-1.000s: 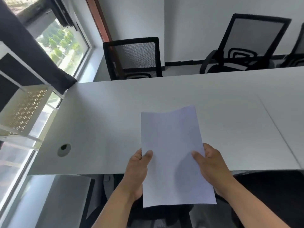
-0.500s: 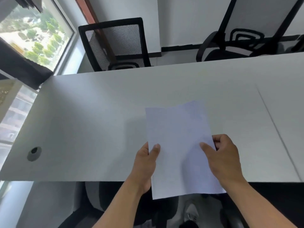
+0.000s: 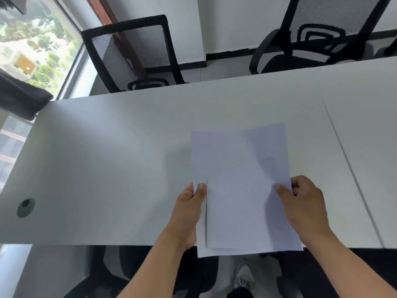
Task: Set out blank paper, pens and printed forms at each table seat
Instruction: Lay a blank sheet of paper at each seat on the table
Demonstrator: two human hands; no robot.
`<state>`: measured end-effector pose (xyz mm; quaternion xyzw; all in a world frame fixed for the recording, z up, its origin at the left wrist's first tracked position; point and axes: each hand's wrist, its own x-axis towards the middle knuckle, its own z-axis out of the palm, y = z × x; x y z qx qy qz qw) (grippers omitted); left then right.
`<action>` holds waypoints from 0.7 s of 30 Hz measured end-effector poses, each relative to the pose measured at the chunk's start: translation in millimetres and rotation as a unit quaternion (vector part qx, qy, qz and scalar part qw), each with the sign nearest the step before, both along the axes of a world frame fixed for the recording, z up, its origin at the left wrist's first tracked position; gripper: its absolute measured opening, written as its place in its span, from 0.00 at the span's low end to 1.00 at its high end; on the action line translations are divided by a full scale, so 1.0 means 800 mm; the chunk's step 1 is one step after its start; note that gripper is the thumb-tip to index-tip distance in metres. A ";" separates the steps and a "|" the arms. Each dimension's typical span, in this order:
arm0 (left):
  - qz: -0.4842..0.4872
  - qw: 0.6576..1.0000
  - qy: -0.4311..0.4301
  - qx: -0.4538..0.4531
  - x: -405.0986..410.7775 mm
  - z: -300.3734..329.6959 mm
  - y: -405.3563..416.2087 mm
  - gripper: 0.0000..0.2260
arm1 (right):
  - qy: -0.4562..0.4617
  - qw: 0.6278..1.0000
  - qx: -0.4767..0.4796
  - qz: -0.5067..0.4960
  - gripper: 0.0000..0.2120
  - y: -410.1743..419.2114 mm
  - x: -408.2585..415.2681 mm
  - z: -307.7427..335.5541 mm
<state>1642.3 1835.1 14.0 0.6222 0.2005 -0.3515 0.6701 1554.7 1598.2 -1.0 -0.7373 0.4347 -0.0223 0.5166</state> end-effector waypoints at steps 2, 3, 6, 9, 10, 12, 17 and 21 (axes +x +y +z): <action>0.002 1.000 0.005 -0.002 0.002 -0.002 -0.001 0.15 | -0.001 1.000 -0.004 -0.004 0.07 -0.008 -0.001 -0.003; 0.003 1.000 0.006 -0.003 0.003 -0.002 -0.001 0.15 | 0.001 1.000 -0.008 -0.004 0.07 -0.012 -0.001 -0.005; 0.006 1.000 0.001 -0.004 0.006 0.000 0.001 0.14 | 0.018 0.999 -0.033 0.005 0.07 -0.024 -0.003 -0.010; 0.012 1.000 0.002 -0.003 0.007 0.005 0.005 0.13 | 0.031 0.998 -0.060 0.012 0.07 -0.038 -0.010 -0.015; 0.014 1.000 0.002 -0.004 0.007 0.007 0.006 0.13 | 0.036 0.997 -0.068 0.010 0.07 -0.043 -0.012 -0.016; 0.020 1.000 0.001 -0.004 0.008 0.012 0.008 0.13 | 0.046 0.996 -0.081 0.003 0.07 -0.052 -0.017 -0.019; 0.028 0.999 -0.005 -0.016 0.011 0.026 0.010 0.14 | 0.065 0.991 -0.114 -0.018 0.06 -0.068 -0.027 -0.021; 0.025 0.999 -0.012 -0.020 0.013 0.032 0.011 0.14 | 0.076 0.989 -0.126 -0.023 0.07 -0.078 -0.030 -0.023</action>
